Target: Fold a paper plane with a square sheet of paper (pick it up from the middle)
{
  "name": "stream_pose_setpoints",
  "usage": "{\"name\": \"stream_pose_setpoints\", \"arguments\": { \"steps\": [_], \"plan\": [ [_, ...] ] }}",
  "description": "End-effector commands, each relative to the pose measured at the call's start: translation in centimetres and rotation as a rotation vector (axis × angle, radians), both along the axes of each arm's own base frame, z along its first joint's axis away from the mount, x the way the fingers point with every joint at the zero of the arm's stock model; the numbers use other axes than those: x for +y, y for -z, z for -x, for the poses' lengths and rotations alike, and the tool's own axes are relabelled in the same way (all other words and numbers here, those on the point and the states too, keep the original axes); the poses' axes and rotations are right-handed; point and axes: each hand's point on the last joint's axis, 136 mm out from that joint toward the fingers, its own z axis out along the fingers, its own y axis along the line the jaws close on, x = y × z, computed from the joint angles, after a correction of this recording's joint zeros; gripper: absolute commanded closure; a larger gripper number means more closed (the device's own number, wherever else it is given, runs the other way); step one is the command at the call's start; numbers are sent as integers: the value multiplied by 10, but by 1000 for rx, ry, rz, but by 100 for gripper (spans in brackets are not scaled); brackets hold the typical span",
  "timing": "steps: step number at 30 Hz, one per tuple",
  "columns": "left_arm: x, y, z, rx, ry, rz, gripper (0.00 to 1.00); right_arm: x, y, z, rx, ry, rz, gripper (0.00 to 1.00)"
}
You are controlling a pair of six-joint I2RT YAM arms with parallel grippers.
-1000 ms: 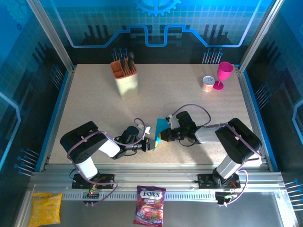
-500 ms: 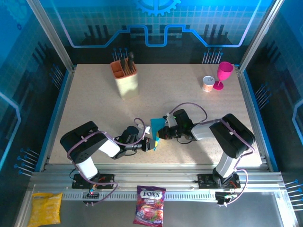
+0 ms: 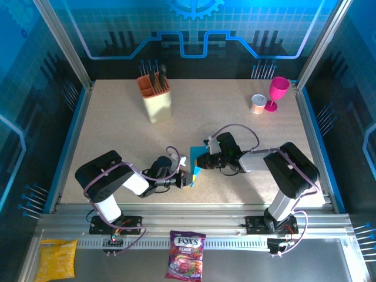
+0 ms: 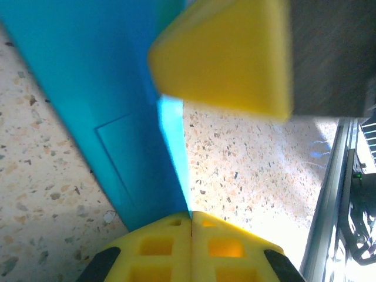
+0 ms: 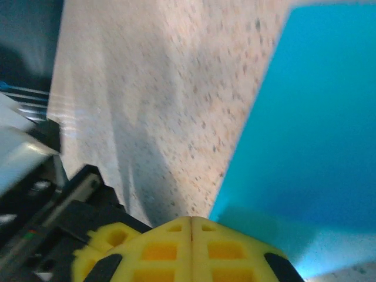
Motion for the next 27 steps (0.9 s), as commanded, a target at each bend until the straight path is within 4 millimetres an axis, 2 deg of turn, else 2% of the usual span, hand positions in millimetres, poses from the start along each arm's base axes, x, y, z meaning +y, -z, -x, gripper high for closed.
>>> {"name": "stream_pose_setpoints", "arguments": {
  "steps": [1, 7, 14, 18, 27],
  "plan": [
    [18, 30, 9, 82, -33, -74, 100, -7, -19, -3, -29, 15, -22, 97],
    [17, 30, 8, 82, -37, -66, 100, -13, -17, 8, -36, 8, -22, 97],
    [17, 29, 7, 81, -38, -64, 100, -17, -2, 23, -19, 3, -36, 98],
    [16, 30, 8, 86, -32, -62, 100, -14, 2, 20, -12, 5, -41, 98],
    [17, 29, 8, 85, -31, -56, 100, 7, 4, 8, -12, -27, -45, 99]
  ]
}}
